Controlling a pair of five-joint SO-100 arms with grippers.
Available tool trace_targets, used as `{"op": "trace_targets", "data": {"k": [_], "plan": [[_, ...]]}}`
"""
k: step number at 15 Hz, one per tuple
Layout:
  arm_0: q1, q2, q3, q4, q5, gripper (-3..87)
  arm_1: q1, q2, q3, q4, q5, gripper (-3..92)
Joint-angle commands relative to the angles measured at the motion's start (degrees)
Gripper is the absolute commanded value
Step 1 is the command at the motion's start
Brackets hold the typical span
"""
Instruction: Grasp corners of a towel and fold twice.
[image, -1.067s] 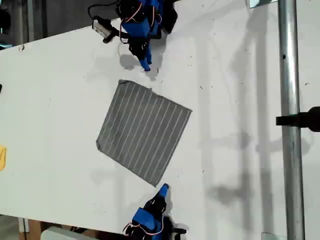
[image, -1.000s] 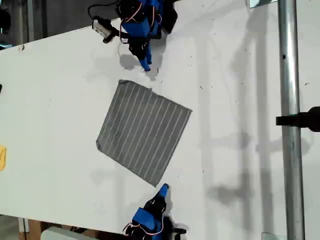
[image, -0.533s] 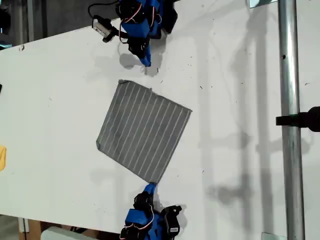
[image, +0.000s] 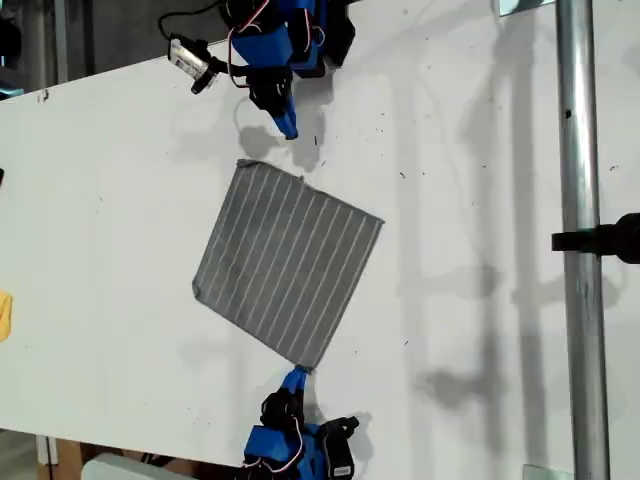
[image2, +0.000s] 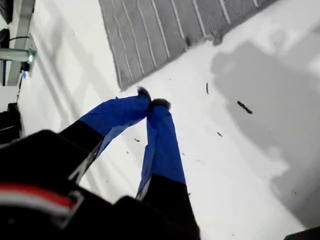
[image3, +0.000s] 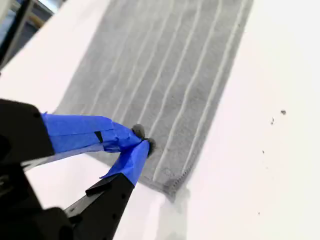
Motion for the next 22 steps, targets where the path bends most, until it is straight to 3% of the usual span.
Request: {"op": "trace_targets", "data": {"k": [1, 4, 7, 9, 12, 13, 15, 22], "plan": [[0.8, -14.9, -15.1, 2.0, 0.5, -2.9, -2.7, -19.2, -14.2, -9.0, -3.7, -0.3], [1.3, -30.8, -30.9, 6.2, 3.6, -2.9, -6.9, -44.8, -36.7, -8.9, -9.0, -0.3], [1.5, -45.3, -46.6, 12.8, 6.8, -2.9, -11.4, -72.8, -69.7, 3.3, -15.1, -0.3], [2.6, -54.1, -58.2, 17.1, 8.2, -2.9, -12.6, -83.7, -82.0, 8.4, -16.2, -0.3], [3.4, -61.2, -65.3, 18.3, 10.6, -2.9, -12.8, -90.7, -86.1, 8.8, -18.8, 1.6], [3.2, -61.7, -64.8, 18.3, 11.2, -2.9, -13.4, -92.3, -87.8, 9.3, -21.5, 15.8], [2.8, -61.9, -64.0, 18.3, 11.6, -2.9, -14.6, -96.3, -93.8, 12.0, -27.4, 31.4], [0.4, -62.3, -60.6, 17.1, 12.3, -2.9, -16.2, -111.4, -94.4, 13.3, -30.8, 35.4]]}}
